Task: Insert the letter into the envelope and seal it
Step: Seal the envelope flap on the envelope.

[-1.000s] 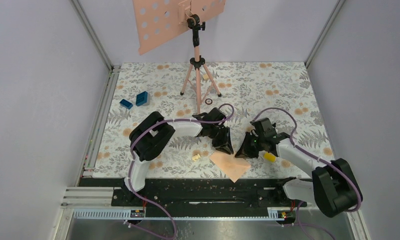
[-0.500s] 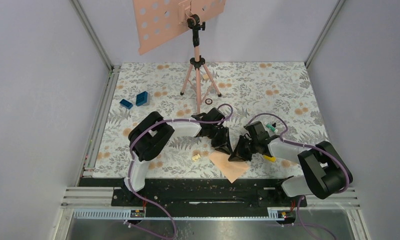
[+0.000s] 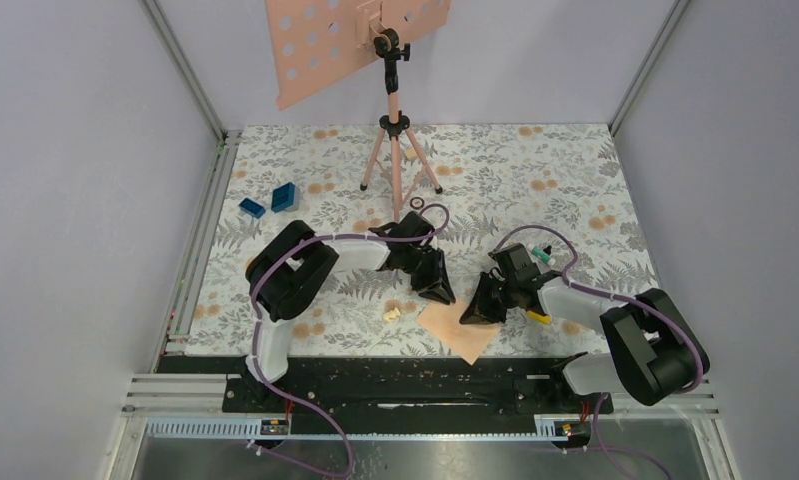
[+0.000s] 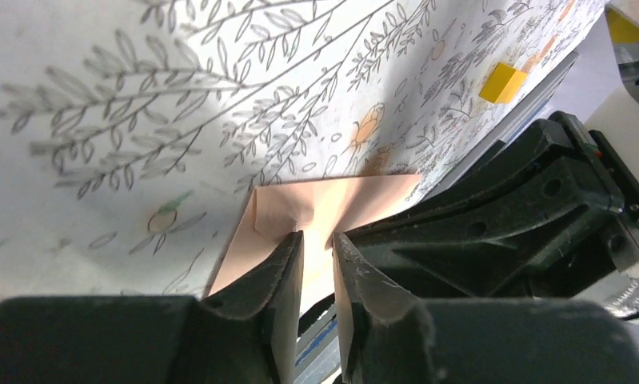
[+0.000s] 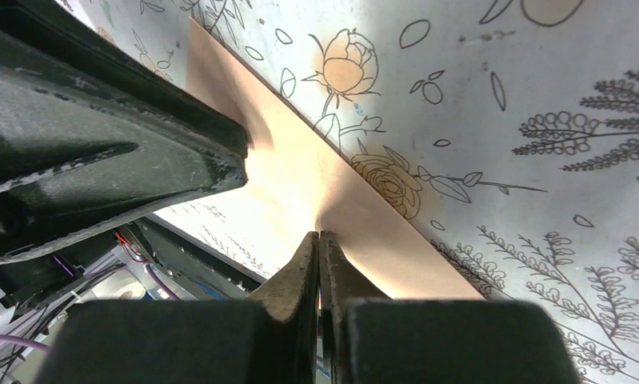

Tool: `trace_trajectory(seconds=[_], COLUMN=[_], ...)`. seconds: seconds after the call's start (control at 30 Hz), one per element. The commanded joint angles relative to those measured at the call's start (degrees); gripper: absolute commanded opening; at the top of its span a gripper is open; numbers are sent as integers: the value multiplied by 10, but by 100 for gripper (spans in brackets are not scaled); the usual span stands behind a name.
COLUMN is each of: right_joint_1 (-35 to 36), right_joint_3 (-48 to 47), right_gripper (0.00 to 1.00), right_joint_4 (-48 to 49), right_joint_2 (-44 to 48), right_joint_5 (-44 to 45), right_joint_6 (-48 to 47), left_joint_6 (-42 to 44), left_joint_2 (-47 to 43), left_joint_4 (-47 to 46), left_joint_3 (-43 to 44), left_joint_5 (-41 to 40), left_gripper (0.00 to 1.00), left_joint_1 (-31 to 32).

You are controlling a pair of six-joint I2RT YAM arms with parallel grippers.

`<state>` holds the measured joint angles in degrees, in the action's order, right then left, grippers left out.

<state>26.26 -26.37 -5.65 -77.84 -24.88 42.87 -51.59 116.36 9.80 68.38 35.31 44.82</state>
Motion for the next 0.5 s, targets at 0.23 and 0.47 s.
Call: trace_trajectory(seconds=[0.23, 0.47], right_joint_1=[5, 5], right_joint_3=[2, -1], right_gripper=[0, 0], right_joint_4=[-19, -22], right_joint_2=[-28, -29], right_joint_5=[28, 28], right_joint_6=[-17, -18], left_joint_6=[-73, -69], left_joint_2=[-57, -34], left_joint_4=[-118, -99], left_joint_3=[-60, -62], left_joint_5=[71, 58], left_gripper=[20, 15], left_joint_1=[16, 33])
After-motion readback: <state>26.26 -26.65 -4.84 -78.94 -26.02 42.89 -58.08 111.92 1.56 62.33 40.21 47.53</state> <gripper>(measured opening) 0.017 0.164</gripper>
